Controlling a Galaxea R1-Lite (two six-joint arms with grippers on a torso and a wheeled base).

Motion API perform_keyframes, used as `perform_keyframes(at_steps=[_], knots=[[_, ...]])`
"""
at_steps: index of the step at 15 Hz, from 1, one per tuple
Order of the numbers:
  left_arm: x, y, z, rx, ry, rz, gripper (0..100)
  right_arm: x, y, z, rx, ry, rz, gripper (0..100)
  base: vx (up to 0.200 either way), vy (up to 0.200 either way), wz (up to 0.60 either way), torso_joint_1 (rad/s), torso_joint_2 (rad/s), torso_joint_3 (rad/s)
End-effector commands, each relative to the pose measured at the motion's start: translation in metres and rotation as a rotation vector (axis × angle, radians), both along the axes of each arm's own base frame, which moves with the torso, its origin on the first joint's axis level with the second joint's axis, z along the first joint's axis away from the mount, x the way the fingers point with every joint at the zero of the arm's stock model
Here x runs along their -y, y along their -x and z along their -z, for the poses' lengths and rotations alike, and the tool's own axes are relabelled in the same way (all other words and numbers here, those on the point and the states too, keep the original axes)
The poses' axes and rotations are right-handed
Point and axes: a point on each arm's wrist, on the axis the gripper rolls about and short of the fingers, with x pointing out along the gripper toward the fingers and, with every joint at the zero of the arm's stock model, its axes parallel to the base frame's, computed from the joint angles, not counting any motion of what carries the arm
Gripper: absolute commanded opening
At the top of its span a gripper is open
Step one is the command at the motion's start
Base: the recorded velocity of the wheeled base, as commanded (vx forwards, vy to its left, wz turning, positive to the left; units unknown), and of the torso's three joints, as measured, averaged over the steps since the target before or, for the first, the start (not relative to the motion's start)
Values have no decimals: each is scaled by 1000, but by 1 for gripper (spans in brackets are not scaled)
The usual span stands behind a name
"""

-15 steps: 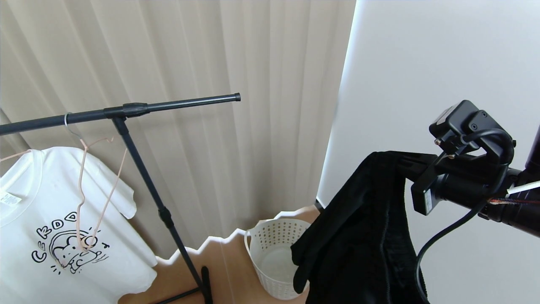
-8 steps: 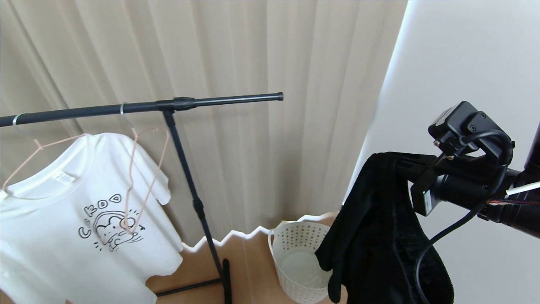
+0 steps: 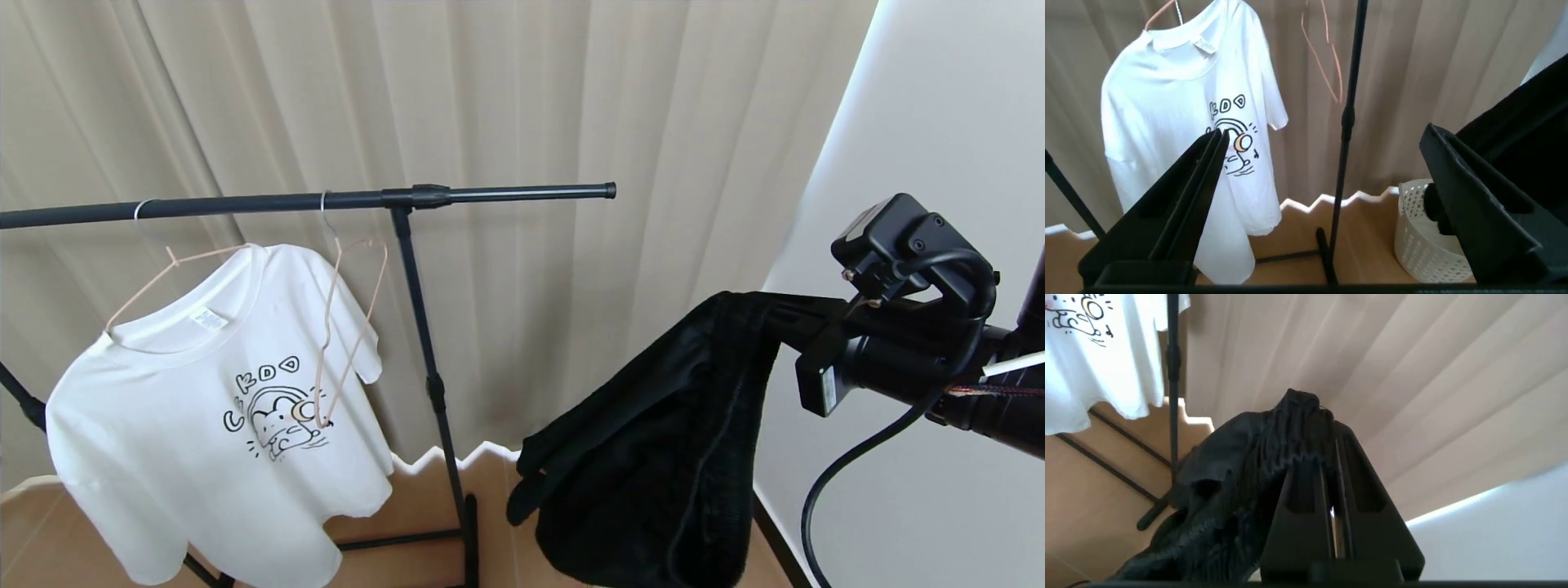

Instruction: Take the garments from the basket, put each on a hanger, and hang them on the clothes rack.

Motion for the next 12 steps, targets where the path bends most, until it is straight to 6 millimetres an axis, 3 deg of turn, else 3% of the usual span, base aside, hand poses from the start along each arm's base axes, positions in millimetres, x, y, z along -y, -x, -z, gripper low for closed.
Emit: perform_keyframes(at_steps=[1,5,10,12], knots=[[0,0,0,-1,2,0,100,0,0,-1,3,-1,0,0,0,200,0,-17,-7,-7],[0,0,0,-1,2,0,100,0,0,-1,3,-1,0,0,0,200,0,6,5,4],[0,0,0,-1,0,0,100,0,1,-1,3,-1,-1,0,-200,0,0,5,3,3],[0,0,0,-1,2,-1,100,0,0,-1,3,-1,0,0,0,200,0,-7,5,0]])
